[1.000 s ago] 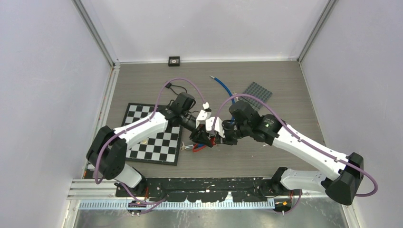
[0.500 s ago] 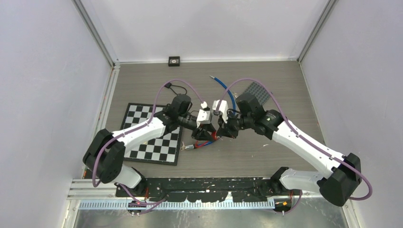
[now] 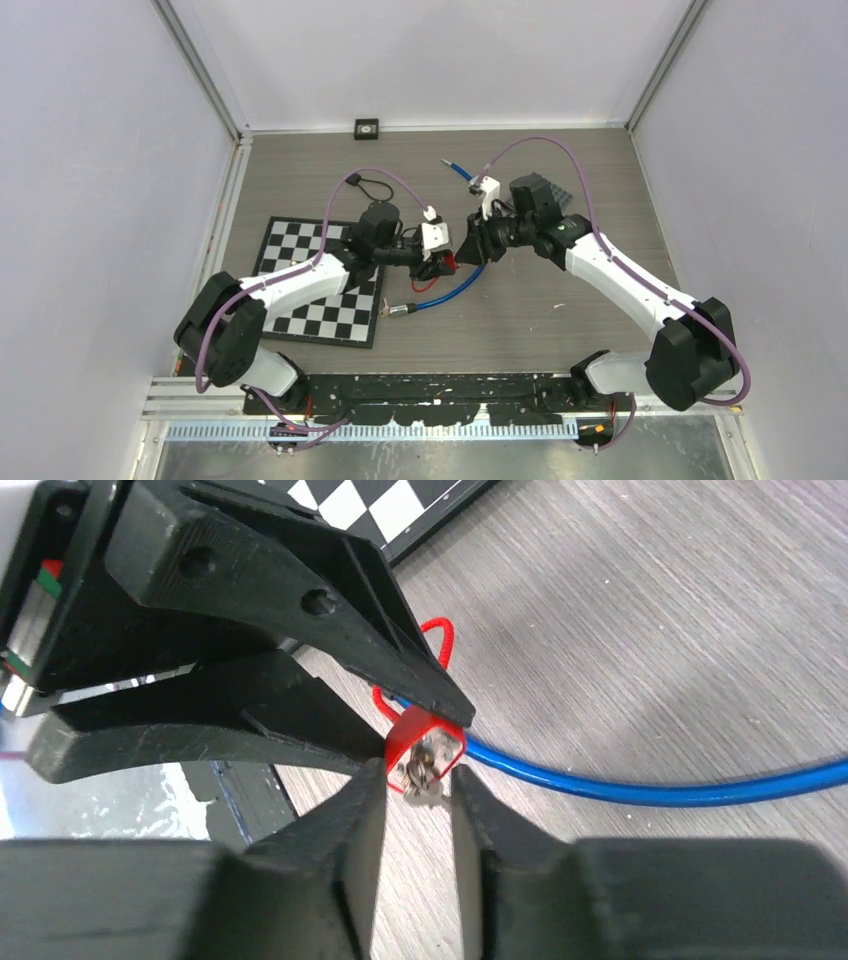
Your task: Unlock with the key
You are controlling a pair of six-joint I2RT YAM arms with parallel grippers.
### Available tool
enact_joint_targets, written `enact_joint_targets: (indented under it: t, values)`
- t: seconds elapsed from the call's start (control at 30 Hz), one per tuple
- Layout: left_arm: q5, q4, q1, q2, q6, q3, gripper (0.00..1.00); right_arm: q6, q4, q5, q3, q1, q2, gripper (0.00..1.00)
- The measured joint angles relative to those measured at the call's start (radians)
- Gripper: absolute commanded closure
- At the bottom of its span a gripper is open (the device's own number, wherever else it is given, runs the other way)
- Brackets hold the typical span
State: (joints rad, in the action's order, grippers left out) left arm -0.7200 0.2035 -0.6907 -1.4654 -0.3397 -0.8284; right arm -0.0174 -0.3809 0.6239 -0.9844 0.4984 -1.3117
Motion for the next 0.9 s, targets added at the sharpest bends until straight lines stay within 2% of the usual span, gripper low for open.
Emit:
enact_joint_targets:
  t: [0.17,0.37,0.73,0.9]
  values:
    - [0.062,0.006,-0.001,0.002,-0.016,0.001,1.00,-0.064,0.008,0.011,0.000,-0.042,0.005,0.48]
    - [0.115,0.005,-0.011,0.002,-0.057,0.001,1.00,-0.117,0.007,0.027,-0.024,-0.060,-0.026,0.44]
    - [0.187,0.002,-0.054,0.002,-0.100,0.001,1.00,-0.198,0.018,0.080,-0.076,-0.060,-0.209,0.45]
    - [0.243,0.001,-0.069,0.002,-0.115,0.001,1.00,-0.224,0.028,0.100,-0.076,-0.060,-0.247,0.52]
